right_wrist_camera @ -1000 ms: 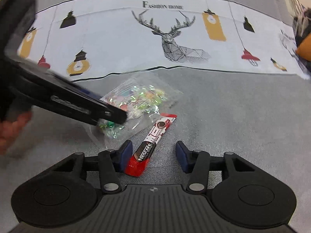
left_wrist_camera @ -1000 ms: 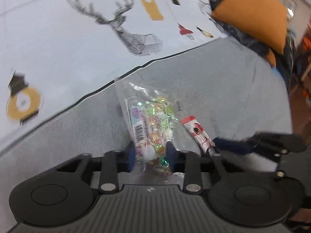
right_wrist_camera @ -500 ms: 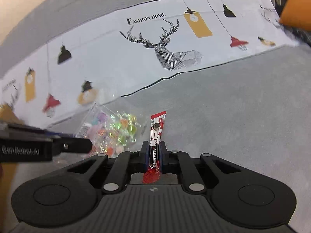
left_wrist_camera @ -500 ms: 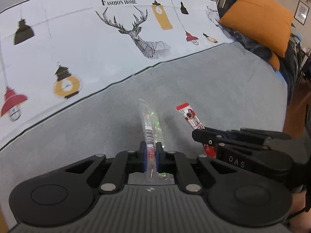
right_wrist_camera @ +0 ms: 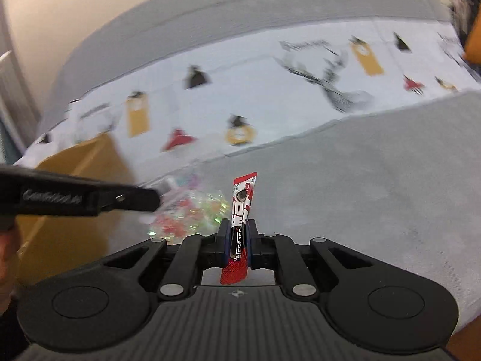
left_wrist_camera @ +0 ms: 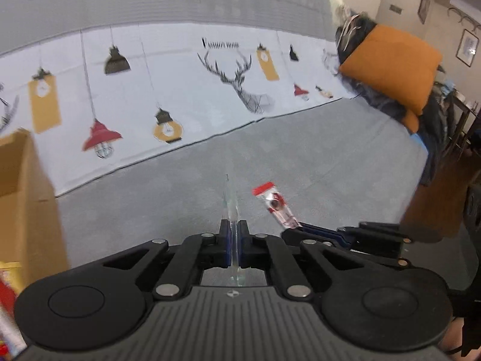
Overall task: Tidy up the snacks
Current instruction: 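Carry both snacks into the box and open both tools to release them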
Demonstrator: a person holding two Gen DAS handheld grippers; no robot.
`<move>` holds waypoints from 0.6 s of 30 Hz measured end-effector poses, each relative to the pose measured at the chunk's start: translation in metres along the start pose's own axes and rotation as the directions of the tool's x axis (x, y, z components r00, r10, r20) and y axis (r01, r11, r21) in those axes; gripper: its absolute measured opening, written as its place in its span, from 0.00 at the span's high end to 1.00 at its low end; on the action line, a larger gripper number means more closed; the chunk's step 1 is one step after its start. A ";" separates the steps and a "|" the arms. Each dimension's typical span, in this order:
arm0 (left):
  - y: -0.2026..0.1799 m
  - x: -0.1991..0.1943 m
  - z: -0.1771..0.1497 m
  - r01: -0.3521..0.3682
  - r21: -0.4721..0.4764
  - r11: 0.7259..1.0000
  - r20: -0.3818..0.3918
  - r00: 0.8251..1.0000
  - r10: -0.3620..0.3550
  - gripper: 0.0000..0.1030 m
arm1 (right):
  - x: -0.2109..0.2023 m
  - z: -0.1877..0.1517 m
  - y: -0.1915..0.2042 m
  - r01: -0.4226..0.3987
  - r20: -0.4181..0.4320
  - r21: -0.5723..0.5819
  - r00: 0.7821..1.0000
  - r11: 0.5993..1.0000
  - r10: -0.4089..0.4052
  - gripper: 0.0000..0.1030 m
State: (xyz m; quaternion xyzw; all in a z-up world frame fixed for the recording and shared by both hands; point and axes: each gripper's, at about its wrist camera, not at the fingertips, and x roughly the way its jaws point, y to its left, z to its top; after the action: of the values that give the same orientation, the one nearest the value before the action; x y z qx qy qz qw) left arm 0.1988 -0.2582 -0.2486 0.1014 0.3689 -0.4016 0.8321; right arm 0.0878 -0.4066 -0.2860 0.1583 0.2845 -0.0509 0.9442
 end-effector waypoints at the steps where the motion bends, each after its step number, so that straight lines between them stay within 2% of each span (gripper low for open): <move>1: 0.003 -0.012 -0.002 -0.004 -0.001 1.000 0.008 1.000 0.004 0.97 | -0.006 0.002 0.012 -0.010 0.008 -0.010 1.000 1.000 0.010 0.90; 4: 0.016 -0.055 -0.003 -0.012 -0.011 1.000 0.046 0.999 0.013 0.97 | -0.022 0.008 0.043 -0.049 0.032 -0.009 0.998 0.999 0.049 0.90; 8: 0.036 -0.120 0.003 -0.033 -0.023 0.999 0.146 0.989 0.037 0.97 | -0.039 0.019 0.090 -0.084 0.075 -0.063 0.993 0.995 0.088 0.90; 13: 0.070 -0.192 0.009 -0.084 -0.063 0.994 0.251 0.963 0.098 0.97 | -0.051 0.040 0.148 -0.161 0.103 -0.119 0.979 0.980 0.173 0.90; 18: 0.109 -0.249 0.003 -0.135 -0.139 0.981 0.325 0.929 0.174 0.97 | -0.061 0.069 0.207 -0.265 0.126 -0.173 0.949 0.949 0.288 0.90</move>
State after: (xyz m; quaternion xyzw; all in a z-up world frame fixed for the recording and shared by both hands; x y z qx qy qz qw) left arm 0.1803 -0.0404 -0.0865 0.0123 0.2350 -0.3243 0.9162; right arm 0.1119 -0.2334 -0.1422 0.1191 0.1907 0.0925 0.9700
